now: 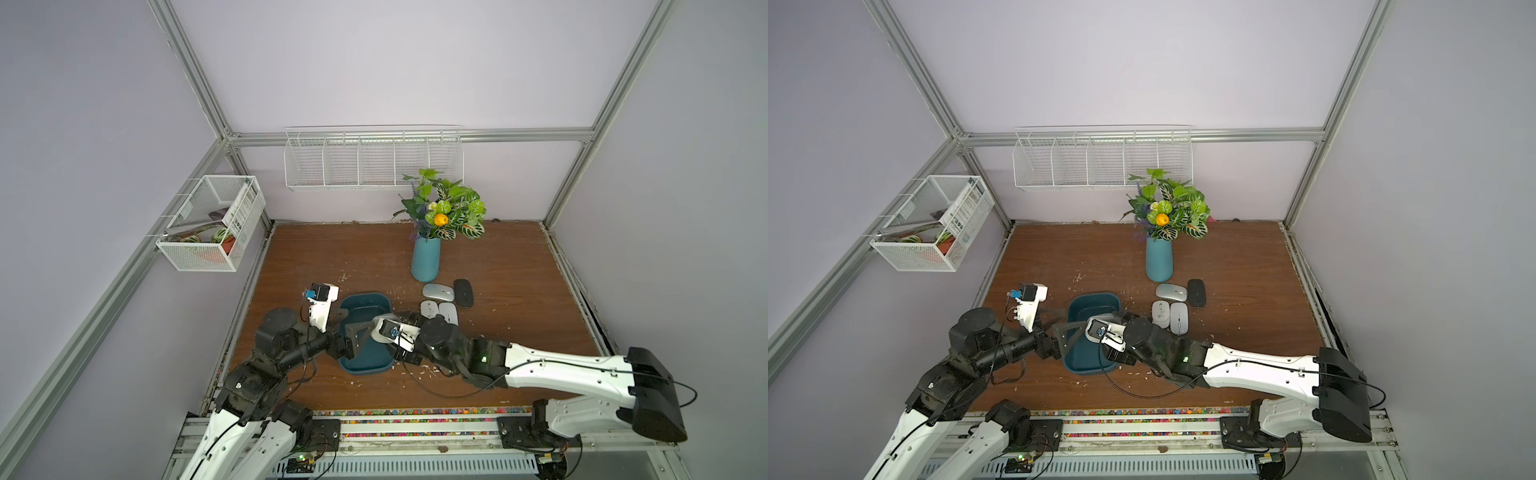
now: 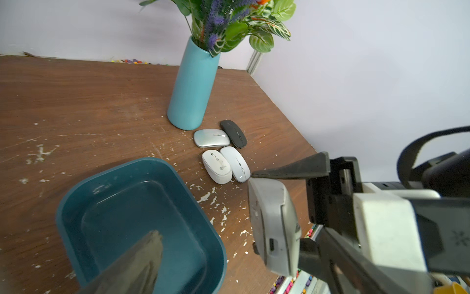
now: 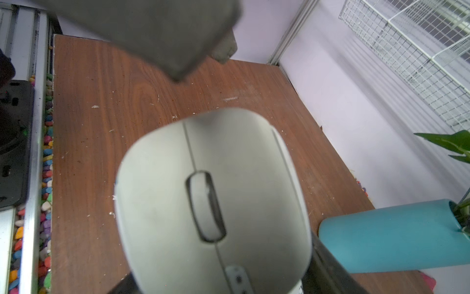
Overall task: Put the mouse in the storage box
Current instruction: Pick up the mouse from the center of the board.
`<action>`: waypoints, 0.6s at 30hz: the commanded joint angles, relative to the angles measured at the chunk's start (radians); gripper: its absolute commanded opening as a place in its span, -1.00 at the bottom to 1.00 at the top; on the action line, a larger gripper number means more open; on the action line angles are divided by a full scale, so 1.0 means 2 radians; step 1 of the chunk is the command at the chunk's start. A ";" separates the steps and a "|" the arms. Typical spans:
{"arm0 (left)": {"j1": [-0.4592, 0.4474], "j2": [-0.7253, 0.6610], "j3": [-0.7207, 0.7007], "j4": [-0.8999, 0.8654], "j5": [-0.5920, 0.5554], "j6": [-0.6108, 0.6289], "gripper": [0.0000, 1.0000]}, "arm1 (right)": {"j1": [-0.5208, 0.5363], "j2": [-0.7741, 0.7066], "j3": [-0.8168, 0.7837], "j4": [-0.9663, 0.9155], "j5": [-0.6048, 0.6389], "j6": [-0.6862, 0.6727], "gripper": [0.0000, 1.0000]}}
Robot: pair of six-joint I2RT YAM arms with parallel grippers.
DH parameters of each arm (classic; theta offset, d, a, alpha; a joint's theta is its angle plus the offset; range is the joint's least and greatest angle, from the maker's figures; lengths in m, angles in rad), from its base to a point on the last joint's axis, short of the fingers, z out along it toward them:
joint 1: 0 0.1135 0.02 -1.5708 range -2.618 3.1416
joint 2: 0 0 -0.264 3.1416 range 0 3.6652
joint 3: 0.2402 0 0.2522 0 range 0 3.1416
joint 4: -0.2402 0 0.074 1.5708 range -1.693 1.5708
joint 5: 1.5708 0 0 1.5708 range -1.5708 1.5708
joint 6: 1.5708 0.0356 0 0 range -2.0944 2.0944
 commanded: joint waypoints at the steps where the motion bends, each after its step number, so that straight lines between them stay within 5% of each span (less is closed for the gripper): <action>1: -0.009 0.008 -0.008 0.013 0.024 0.008 0.99 | 0.003 -0.001 0.003 0.059 -0.008 -0.028 -0.13; 18: -0.016 0.056 -0.008 0.015 0.035 0.006 0.84 | 0.004 0.062 0.055 0.088 -0.035 -0.061 -0.14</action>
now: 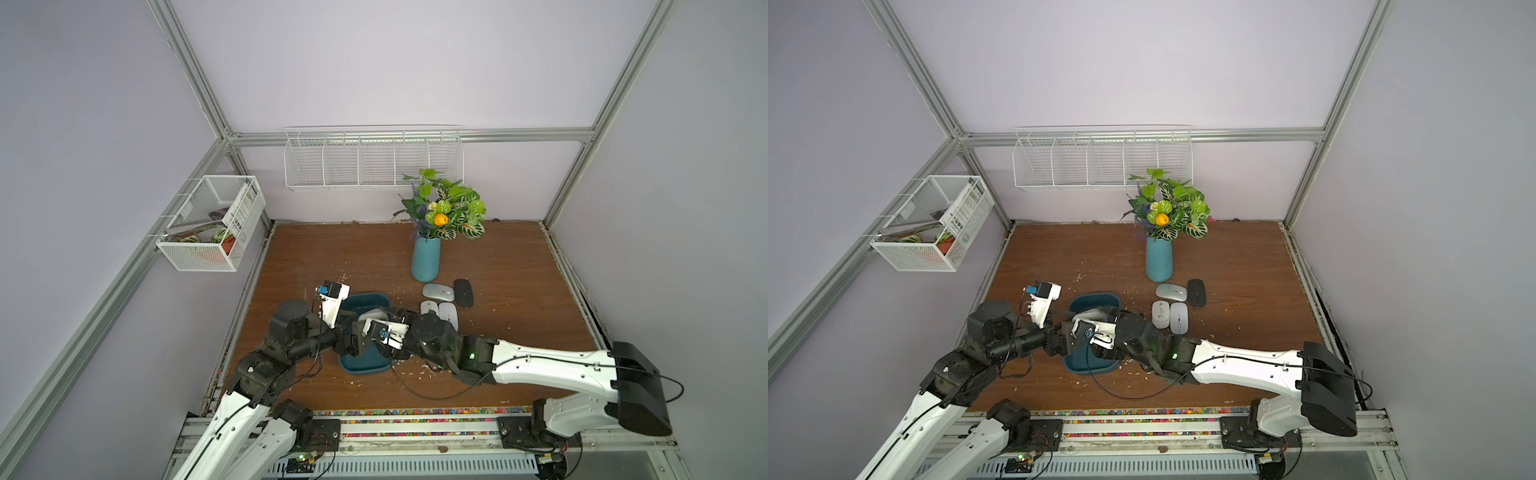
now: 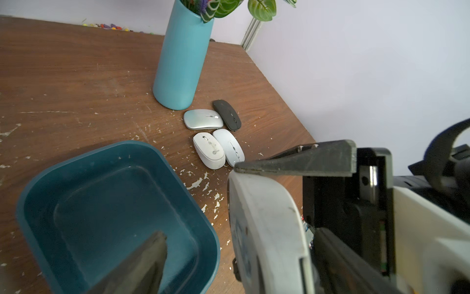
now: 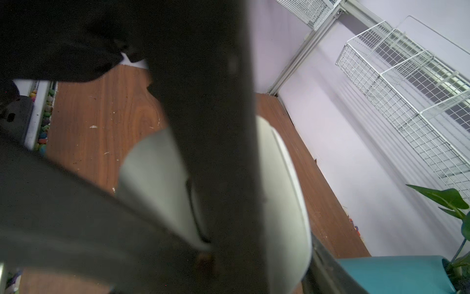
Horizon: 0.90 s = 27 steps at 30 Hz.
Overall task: Put the mouse in the storage box
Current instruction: Pick up the mouse from the center of the board.
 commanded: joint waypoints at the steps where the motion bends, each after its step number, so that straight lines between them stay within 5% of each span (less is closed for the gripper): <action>1: -0.008 0.009 -0.005 0.009 0.018 0.008 0.81 | 0.006 0.020 0.029 0.033 -0.012 -0.011 -0.14; 7: -0.008 0.010 -0.006 0.012 0.024 0.009 0.62 | 0.006 0.028 0.034 0.044 -0.012 -0.017 -0.14; 20: -0.007 0.011 -0.005 0.015 0.034 0.013 -0.49 | 0.006 0.026 0.020 0.073 0.005 -0.021 -0.08; 25: -0.007 0.010 -0.004 0.012 0.026 0.013 -0.84 | 0.006 0.024 0.011 0.081 0.010 -0.018 0.26; 27: -0.008 0.008 -0.003 0.010 0.019 0.013 -0.93 | 0.005 0.023 0.010 0.077 0.013 -0.017 0.63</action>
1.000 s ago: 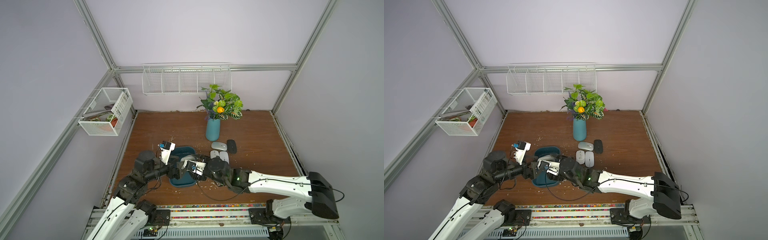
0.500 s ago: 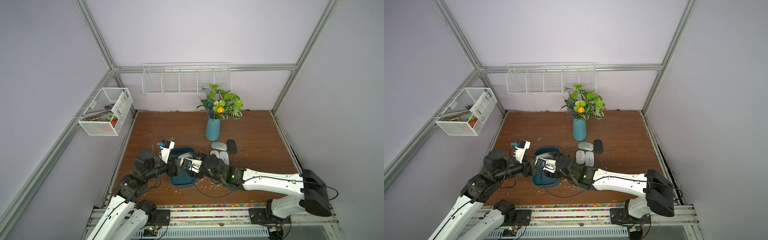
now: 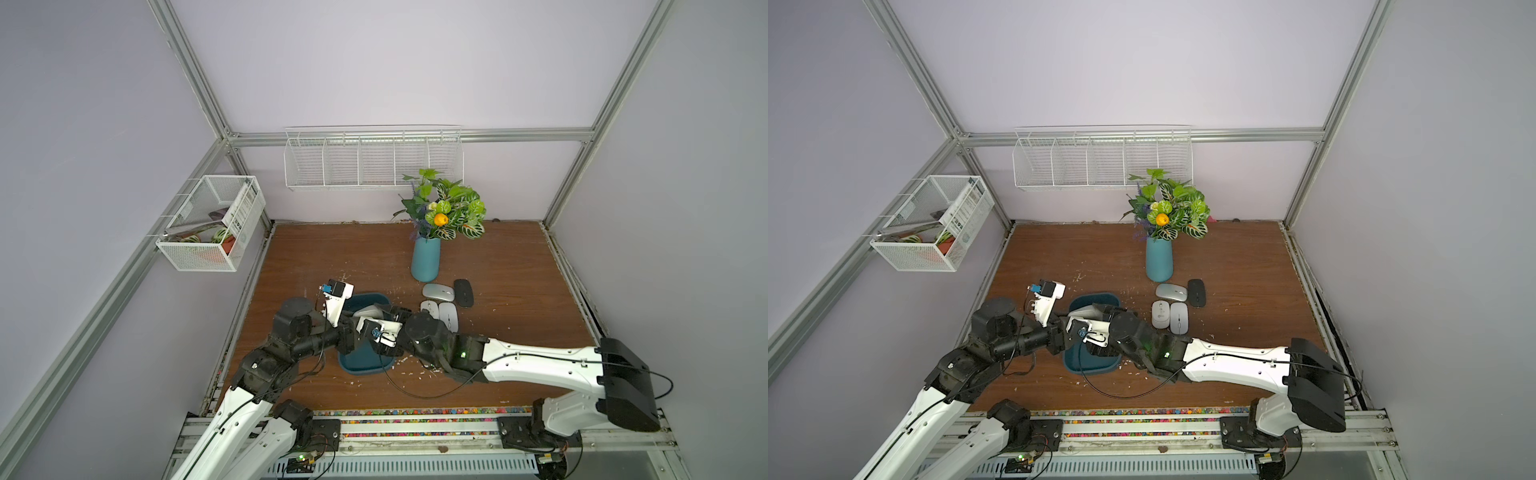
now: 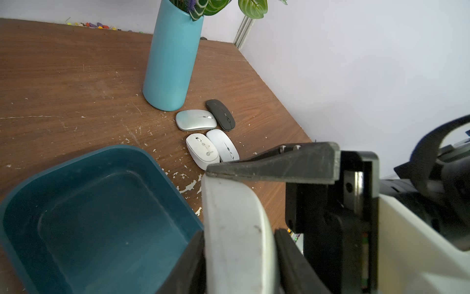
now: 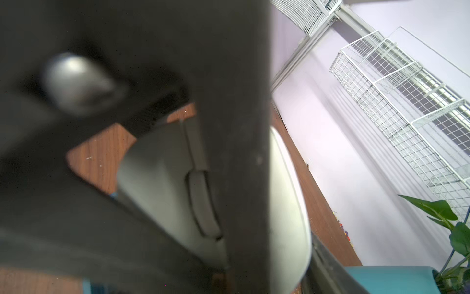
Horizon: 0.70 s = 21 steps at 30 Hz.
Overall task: Put the mouse in the storage box
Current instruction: Pick up the mouse from the center of the board, then place the mouse in the storage box.
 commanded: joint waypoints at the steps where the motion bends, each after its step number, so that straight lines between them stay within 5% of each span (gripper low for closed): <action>1: -0.003 -0.003 -0.001 -0.006 -0.002 0.008 -0.96 | 0.005 -0.004 -0.001 0.046 0.002 0.003 0.85; 13: -0.004 -0.006 0.002 -0.015 -0.036 0.007 -1.00 | -0.011 -0.048 -0.086 0.087 0.047 0.025 0.97; 17: -0.003 -0.001 0.006 -0.016 -0.063 -0.001 -1.00 | -0.055 -0.105 -0.135 0.066 0.045 0.102 0.96; 21: -0.003 0.017 -0.021 0.047 -0.074 -0.072 -1.00 | -0.119 -0.166 -0.189 0.047 0.029 0.187 0.96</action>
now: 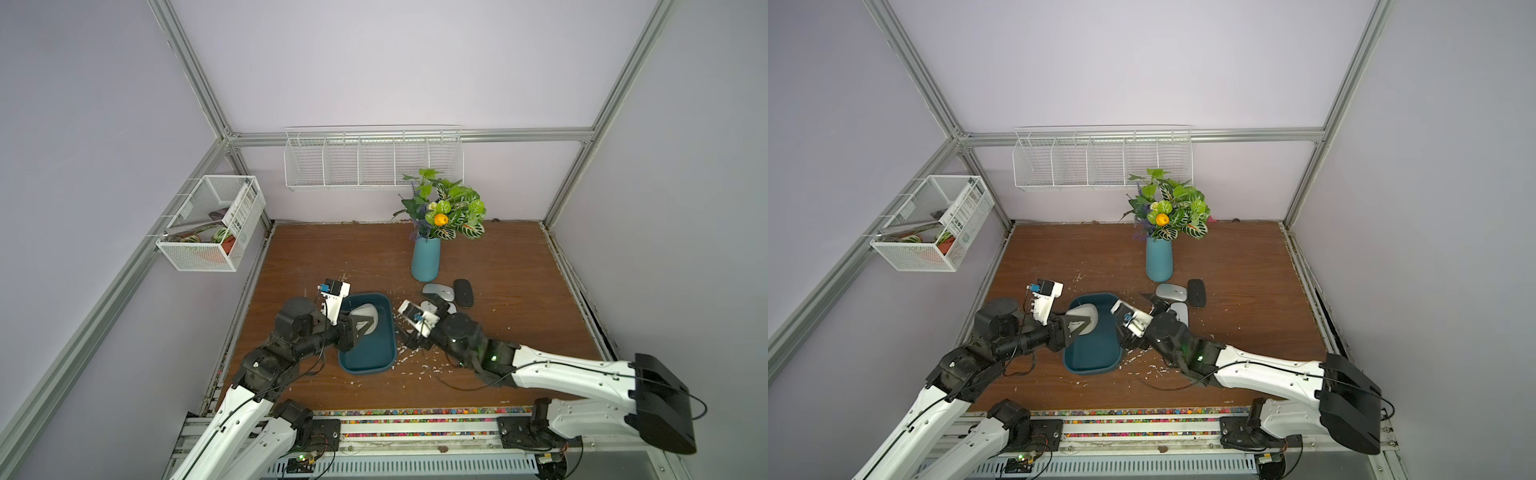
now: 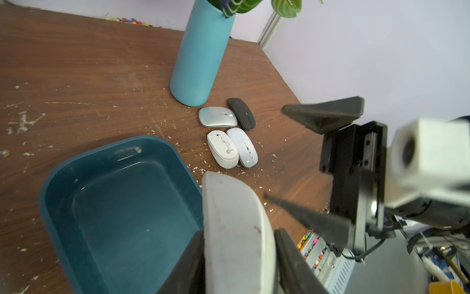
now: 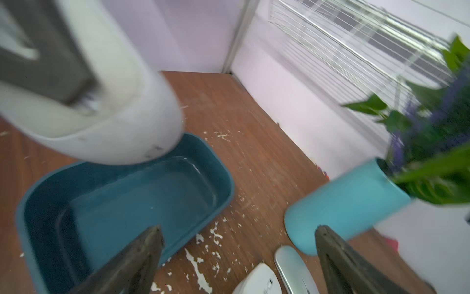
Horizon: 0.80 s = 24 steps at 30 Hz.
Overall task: Put the mouse in the storage box
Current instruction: Place the mouse in the storage box.
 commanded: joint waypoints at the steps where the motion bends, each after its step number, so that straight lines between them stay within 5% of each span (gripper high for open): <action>1: -0.001 0.016 -0.027 0.068 -0.012 -0.057 -1.00 | -0.040 -0.044 -0.039 -0.014 -0.002 0.093 0.96; 6: 0.001 0.080 -0.025 0.108 -0.078 -0.114 -1.00 | -0.059 -0.081 -0.081 -0.036 0.018 0.119 0.96; 13: 0.007 0.187 -0.042 0.196 -0.094 -0.145 -1.00 | -0.061 -0.101 -0.107 -0.024 0.031 0.133 0.95; 24: 0.061 0.304 -0.064 0.285 -0.029 -0.165 -1.00 | -0.064 -0.086 -0.104 -0.023 0.033 0.137 0.95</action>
